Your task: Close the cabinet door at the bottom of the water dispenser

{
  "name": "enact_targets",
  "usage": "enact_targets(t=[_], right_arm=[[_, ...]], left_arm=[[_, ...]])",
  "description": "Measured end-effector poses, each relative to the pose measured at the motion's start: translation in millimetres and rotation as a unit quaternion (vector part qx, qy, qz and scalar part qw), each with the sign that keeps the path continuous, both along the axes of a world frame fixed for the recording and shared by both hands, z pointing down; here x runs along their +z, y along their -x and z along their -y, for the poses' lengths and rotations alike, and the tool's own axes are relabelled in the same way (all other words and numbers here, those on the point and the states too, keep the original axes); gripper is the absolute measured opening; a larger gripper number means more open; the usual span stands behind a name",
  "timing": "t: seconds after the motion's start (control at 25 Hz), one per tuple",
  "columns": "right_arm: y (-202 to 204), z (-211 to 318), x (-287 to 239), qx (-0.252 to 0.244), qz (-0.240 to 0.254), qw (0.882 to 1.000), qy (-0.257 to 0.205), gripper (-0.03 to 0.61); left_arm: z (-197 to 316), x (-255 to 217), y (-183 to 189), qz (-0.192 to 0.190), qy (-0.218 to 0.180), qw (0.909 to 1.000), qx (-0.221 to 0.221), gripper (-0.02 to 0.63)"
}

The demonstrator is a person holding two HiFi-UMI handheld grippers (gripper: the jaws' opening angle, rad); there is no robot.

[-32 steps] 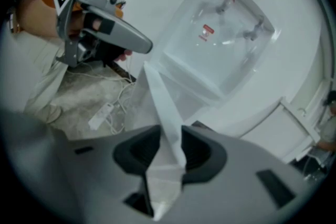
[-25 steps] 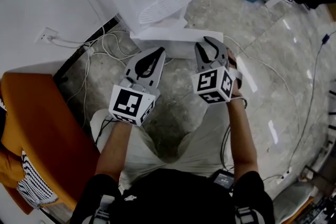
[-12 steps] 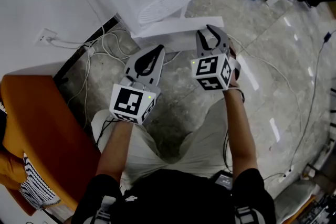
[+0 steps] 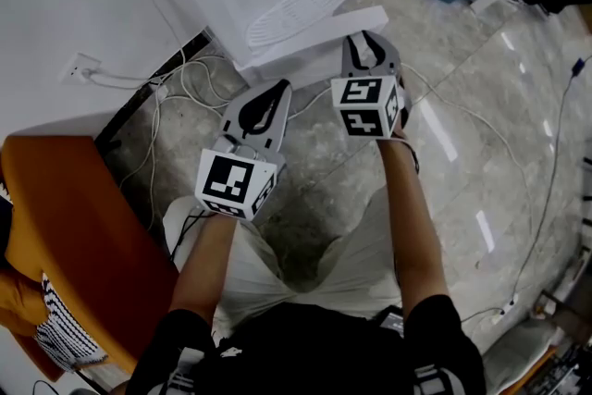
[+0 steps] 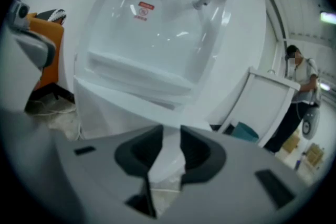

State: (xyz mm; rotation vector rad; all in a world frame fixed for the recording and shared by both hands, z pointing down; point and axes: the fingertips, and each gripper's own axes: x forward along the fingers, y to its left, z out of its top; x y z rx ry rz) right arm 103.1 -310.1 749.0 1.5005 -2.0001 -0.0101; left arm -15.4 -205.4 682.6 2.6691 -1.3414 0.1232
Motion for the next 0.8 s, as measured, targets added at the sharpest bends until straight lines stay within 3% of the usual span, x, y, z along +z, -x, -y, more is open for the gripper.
enact_targets(t=[0.52, 0.8], right_arm=[[14.1, 30.6, 3.6, 0.028, 0.099, 0.995, 0.004, 0.074], [21.3, 45.9, 6.5, 0.025, 0.119, 0.993, 0.008, 0.074]], left_arm=[[3.4, 3.8, 8.2, 0.008, -0.002, 0.9999, -0.008, 0.007], [3.4, 2.2, 11.9, 0.012, -0.006, 0.9998, -0.013, 0.008]])
